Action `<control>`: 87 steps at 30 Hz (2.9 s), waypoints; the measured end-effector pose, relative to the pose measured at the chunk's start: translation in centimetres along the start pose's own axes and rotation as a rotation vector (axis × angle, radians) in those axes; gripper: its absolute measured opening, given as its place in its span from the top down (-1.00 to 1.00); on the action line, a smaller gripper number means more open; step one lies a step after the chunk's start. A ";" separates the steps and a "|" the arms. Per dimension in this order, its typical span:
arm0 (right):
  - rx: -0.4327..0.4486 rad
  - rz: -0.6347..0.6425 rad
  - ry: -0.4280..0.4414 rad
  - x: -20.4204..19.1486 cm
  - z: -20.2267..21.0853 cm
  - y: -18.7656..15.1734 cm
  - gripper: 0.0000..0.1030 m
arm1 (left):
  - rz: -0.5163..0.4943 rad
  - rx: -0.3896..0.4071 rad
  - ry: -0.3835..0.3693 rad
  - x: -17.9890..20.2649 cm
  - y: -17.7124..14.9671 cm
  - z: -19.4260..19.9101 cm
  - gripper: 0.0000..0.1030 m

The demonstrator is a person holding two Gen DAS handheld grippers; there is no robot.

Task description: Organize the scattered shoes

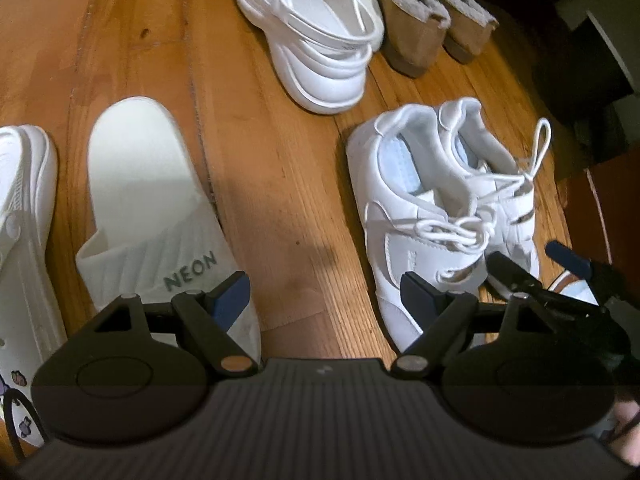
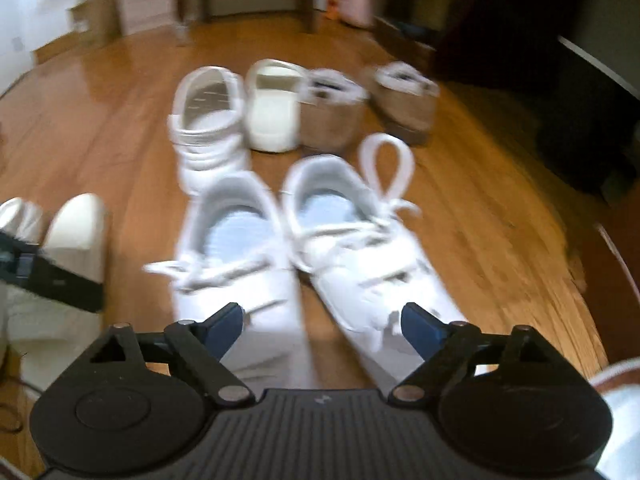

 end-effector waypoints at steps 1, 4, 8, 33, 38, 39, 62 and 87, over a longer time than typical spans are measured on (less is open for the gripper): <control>-0.002 0.038 -0.029 -0.4 -0.3 0.2 -0.70 | 0.007 -0.005 -0.002 -0.1 0.0 -0.1 -0.59; -0.010 0.086 -0.071 -0.3 -0.5 0.5 -0.70 | 0.027 -0.019 -0.005 -0.4 0.1 -0.5 -0.60; -0.018 0.120 -0.034 0.3 -1.7 0.4 -0.70 | 0.025 -0.026 0.012 -0.8 0.2 -0.8 -0.60; 0.004 0.079 0.115 3.7 -3.1 0.7 -0.89 | -0.015 -0.024 0.000 0.2 0.5 -0.2 -0.67; 0.036 0.050 0.100 3.6 -2.6 0.3 0.19 | -0.005 -0.050 0.004 0.0 0.1 -1.1 -0.67; 0.041 0.050 0.095 3.6 -2.6 0.2 0.19 | -0.004 -0.051 0.004 0.0 0.1 -1.1 -0.67; 0.201 -0.068 -0.191 5.8 -0.5 -1.0 0.58 | 0.015 -0.054 -0.016 -0.1 -0.2 -1.3 -0.67; 0.093 -0.219 -0.237 11.4 -0.1 -0.4 0.55 | 0.043 -0.025 0.005 -2.1 1.1 0.0 -0.69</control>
Point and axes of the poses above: each gripper's, at about its wrist camera, not at the fingertips, and z roughly against the way its jaws point, x to its right, y to its top, the point moved 3 cm from there along -z, roughly the way its jaws point, and after that the axes turned 12 degrees about y, right-handed, at the moved point
